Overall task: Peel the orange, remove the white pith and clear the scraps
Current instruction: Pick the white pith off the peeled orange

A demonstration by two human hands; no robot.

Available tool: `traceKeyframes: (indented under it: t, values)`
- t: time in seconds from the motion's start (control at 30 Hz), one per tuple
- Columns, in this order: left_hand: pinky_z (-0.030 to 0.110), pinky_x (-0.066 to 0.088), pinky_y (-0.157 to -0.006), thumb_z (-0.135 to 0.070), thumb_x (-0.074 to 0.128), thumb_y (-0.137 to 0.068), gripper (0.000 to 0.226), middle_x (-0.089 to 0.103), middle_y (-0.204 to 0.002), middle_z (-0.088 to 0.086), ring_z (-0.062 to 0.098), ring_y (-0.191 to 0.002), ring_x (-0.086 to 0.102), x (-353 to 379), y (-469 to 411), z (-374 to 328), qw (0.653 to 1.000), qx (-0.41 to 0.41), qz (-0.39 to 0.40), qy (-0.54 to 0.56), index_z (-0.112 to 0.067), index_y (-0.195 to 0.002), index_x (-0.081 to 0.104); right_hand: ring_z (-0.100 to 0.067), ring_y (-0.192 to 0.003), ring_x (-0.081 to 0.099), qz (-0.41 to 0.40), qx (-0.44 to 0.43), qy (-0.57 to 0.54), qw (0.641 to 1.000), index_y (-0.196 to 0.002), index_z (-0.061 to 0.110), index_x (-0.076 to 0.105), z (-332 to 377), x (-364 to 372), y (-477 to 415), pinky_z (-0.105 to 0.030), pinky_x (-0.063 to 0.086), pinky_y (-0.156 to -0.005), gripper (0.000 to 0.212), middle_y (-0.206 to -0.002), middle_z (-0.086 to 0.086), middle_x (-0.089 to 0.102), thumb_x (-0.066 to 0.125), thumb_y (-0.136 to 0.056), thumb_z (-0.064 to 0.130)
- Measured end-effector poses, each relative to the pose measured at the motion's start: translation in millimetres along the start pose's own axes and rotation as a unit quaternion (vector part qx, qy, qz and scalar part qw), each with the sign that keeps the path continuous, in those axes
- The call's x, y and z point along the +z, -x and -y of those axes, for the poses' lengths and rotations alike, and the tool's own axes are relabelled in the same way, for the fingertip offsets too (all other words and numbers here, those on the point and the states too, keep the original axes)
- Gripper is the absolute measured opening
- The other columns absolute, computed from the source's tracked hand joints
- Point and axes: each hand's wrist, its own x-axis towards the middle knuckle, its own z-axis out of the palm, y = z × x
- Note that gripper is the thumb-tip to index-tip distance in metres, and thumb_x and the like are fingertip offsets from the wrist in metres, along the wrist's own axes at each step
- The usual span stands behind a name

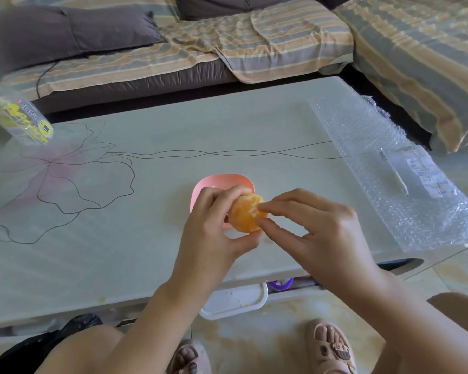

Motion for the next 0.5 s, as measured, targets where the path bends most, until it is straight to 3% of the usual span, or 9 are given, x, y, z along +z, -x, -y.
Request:
traceKeyframes:
  t: [0.17,0.3,0.5]
  values:
    - [0.003,0.039,-0.072,-0.039,0.064,-0.066,0.050,0.053,-0.098,0.000,0.003,-0.082,0.051,0,-2,-1,0.999,0.001,-0.012,-0.047,-0.025,-0.114,0.059,-0.017,-0.057,0.064,-0.014,-0.015,0.050,0.999,-0.082,0.013,0.076,6,3,0,-0.027,0.048,-0.045,0.007,-0.078,0.002,0.070,0.071,-0.078,0.016]
    - [0.004,0.038,-0.069,-0.028,0.076,-0.062,0.052,0.049,-0.093,-0.001,0.006,-0.077,0.049,1,-1,-3,0.997,0.007,-0.006,-0.076,-0.019,-0.111,0.064,-0.021,-0.045,0.055,-0.014,-0.035,0.131,0.991,-0.074,0.012,0.073,10,5,0,-0.027,0.043,-0.037,0.004,-0.069,-0.001,0.068,0.069,-0.076,0.013]
    - [0.011,0.037,-0.064,-0.019,0.078,-0.060,0.051,0.037,-0.087,-0.002,0.009,-0.071,0.039,0,-1,-6,0.994,0.020,0.009,-0.103,-0.018,-0.107,0.061,-0.022,-0.038,0.045,0.007,-0.021,0.219,0.975,-0.058,0.014,0.062,11,8,1,-0.026,0.036,-0.031,0.015,-0.055,-0.001,0.057,0.069,-0.067,0.003]
